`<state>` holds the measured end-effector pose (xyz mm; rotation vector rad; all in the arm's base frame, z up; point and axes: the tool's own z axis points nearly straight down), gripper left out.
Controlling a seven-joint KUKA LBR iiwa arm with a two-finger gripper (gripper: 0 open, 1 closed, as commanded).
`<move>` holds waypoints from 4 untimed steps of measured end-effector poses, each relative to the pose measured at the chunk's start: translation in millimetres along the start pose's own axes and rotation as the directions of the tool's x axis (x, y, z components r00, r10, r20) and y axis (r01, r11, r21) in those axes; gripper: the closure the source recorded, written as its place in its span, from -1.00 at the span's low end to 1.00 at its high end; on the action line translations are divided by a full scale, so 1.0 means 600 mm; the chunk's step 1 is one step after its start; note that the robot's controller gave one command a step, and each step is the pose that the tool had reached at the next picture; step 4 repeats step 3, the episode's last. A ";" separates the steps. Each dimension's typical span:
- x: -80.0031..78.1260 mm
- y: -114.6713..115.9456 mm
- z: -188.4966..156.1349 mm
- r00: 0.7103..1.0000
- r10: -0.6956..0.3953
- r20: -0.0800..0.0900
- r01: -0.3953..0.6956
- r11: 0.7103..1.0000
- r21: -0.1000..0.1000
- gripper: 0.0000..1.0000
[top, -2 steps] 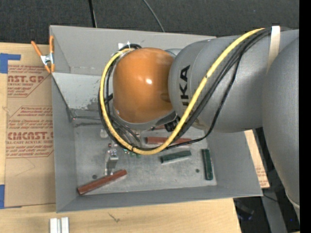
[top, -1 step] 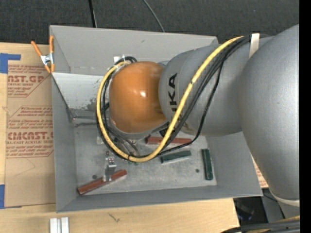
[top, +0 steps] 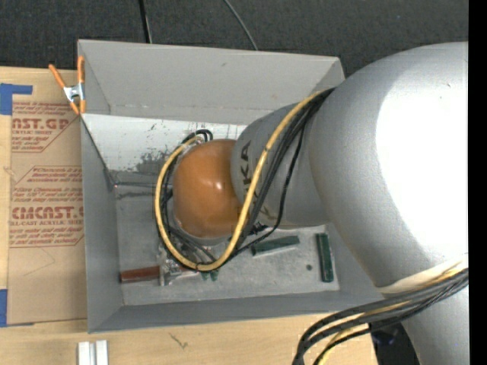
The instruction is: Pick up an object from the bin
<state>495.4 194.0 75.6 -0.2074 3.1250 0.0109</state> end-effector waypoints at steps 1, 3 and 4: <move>0.000 0.000 0.000 1.000 0.000 0.000 0.000 1.000 0.000 1.00; -0.054 0.060 -0.226 0.961 -0.276 -0.004 0.276 0.961 0.002 1.00; -0.054 0.060 -0.226 0.961 -0.276 -0.004 0.276 0.961 0.002 1.00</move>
Offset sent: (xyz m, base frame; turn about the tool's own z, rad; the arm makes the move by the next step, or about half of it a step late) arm 0.0000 0.0000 0.0000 0.0000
